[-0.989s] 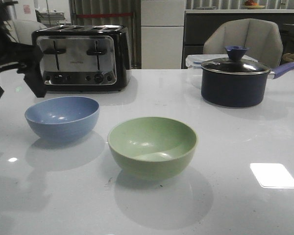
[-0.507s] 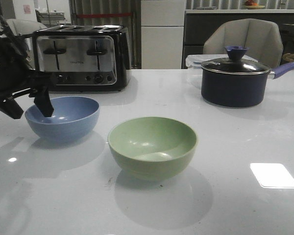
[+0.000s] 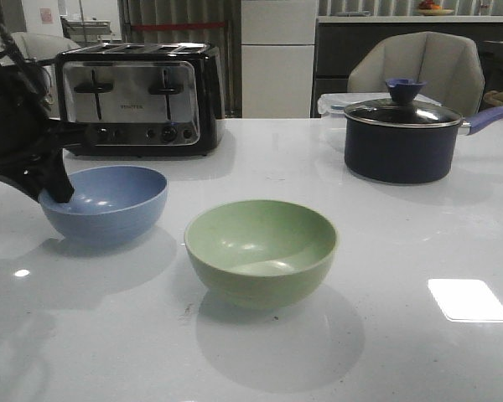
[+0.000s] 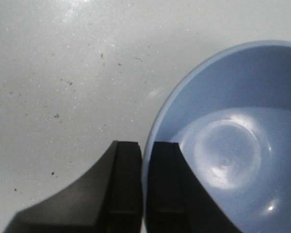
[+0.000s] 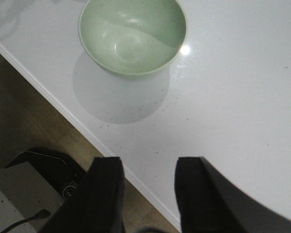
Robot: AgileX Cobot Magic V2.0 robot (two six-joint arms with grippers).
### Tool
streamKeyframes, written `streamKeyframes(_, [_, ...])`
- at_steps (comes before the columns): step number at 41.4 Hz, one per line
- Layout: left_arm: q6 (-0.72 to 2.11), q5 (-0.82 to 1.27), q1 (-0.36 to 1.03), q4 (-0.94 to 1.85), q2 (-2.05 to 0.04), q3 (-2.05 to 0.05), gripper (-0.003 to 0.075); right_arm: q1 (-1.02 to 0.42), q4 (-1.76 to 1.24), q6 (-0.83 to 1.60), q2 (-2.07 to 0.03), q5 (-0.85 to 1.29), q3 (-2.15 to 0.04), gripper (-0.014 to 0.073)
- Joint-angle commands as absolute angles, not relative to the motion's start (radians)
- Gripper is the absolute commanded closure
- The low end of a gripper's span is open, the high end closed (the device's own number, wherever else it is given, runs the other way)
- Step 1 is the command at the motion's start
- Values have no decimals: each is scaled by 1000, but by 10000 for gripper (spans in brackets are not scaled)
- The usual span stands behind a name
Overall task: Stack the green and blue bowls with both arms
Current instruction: 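Lower the left gripper onto the rim of the light blue bowl and grasp it, then lift the blue bowl with the left gripper and carry it over the green bowl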
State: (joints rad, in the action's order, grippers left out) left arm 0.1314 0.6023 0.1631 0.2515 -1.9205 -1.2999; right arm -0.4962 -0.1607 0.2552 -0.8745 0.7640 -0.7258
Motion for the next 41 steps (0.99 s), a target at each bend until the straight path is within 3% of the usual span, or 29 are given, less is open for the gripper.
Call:
streamKeyframes(1, [151, 612, 169, 266, -1826, -1330, 627, -494, -163, 262, -862, 711, -752, 205])
streamKeyframes(8, [213, 687, 191, 273, -1723, -1330, 627, -494, -163, 262, -862, 711, -752, 205])
streamKeyframes(18, [276, 744, 329, 295, -1596, -1330, 627, -494, -163, 262, -862, 711, -752, 205])
streamKeyframes(29, [276, 698, 505, 336, -1620, -1330, 627, -494, -163, 262, -862, 711, -752, 205])
streamKeyframes(41, [276, 673, 590, 336, -1726, -1376, 627, -494, -163, 262, -862, 711, -752, 205])
